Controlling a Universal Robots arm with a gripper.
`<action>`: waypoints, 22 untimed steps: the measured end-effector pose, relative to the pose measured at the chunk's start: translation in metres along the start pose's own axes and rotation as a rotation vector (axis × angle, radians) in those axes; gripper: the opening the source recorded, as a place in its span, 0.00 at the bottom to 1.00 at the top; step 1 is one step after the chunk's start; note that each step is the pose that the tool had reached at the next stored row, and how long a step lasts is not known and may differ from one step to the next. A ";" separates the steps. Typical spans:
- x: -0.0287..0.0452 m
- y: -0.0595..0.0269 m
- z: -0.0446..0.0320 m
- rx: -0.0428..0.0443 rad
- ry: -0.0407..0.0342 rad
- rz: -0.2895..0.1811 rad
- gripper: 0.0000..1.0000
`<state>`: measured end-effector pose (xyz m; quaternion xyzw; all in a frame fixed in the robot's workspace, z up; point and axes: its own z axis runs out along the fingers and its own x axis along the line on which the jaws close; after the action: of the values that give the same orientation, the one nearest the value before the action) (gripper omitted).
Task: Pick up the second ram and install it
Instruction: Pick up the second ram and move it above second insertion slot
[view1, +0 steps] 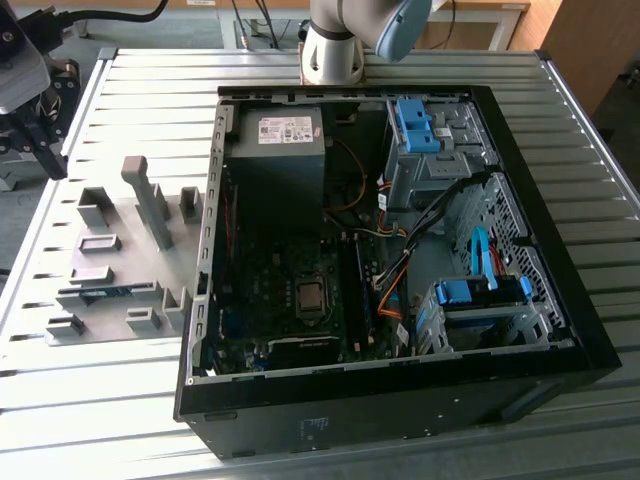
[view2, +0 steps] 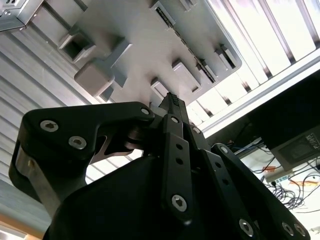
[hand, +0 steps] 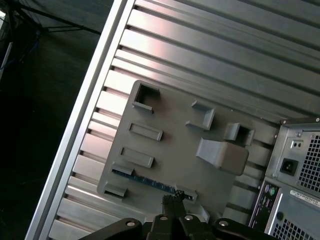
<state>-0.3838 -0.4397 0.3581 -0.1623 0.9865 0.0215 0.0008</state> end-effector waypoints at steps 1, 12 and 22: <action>0.0000 0.0000 0.0000 0.0000 0.0001 -0.002 0.11; 0.0000 0.0000 0.0000 -0.0002 0.0009 -0.021 0.11; 0.0000 0.0000 0.0000 -0.0004 0.0017 -0.039 0.11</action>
<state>-0.3838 -0.4397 0.3581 -0.1816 0.9831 0.0216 0.0003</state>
